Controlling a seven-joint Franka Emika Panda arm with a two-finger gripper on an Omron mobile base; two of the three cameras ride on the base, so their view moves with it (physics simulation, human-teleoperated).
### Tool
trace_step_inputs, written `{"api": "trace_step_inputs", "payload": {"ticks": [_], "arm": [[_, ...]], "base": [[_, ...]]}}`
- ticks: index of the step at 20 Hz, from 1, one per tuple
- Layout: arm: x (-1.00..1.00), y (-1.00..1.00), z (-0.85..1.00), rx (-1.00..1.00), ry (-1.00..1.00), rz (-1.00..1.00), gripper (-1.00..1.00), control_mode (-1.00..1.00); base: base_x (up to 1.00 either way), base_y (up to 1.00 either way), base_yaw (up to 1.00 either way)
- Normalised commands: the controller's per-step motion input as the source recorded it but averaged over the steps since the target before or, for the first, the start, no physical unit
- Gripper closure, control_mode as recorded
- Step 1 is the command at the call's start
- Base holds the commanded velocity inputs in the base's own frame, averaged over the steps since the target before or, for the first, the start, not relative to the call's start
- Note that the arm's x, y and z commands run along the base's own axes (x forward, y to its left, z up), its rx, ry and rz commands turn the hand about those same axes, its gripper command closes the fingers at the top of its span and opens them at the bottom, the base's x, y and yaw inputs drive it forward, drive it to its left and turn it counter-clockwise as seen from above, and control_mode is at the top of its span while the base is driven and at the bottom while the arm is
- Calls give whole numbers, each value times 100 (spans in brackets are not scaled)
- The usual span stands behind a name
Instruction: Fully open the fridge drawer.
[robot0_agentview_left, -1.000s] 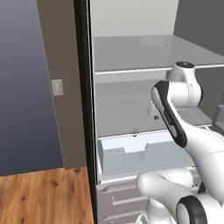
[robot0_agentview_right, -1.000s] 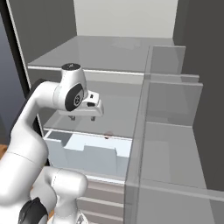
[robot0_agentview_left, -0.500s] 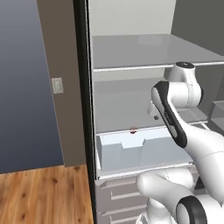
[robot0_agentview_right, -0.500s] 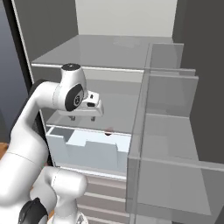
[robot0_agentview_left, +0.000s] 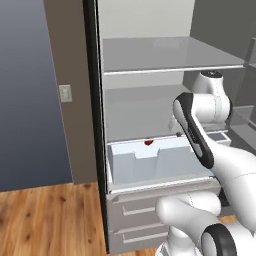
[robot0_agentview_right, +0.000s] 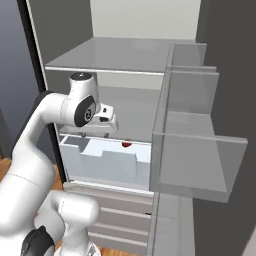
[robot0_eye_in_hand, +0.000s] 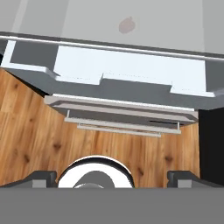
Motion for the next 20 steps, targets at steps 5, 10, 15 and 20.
{"api": "trace_step_inputs", "payload": {"ticks": [5,10,15,20], "arm": [[0,0,0,0,0,0,-100,100],[0,0,0,0,0,0,-100,100],[0,0,0,0,0,0,-100,100],[-7,0,0,0,0,0,-100,-100]], "base": [[-46,-19,0],[-42,-15,0],[-43,-12,0],[-32,-6,0]]}}
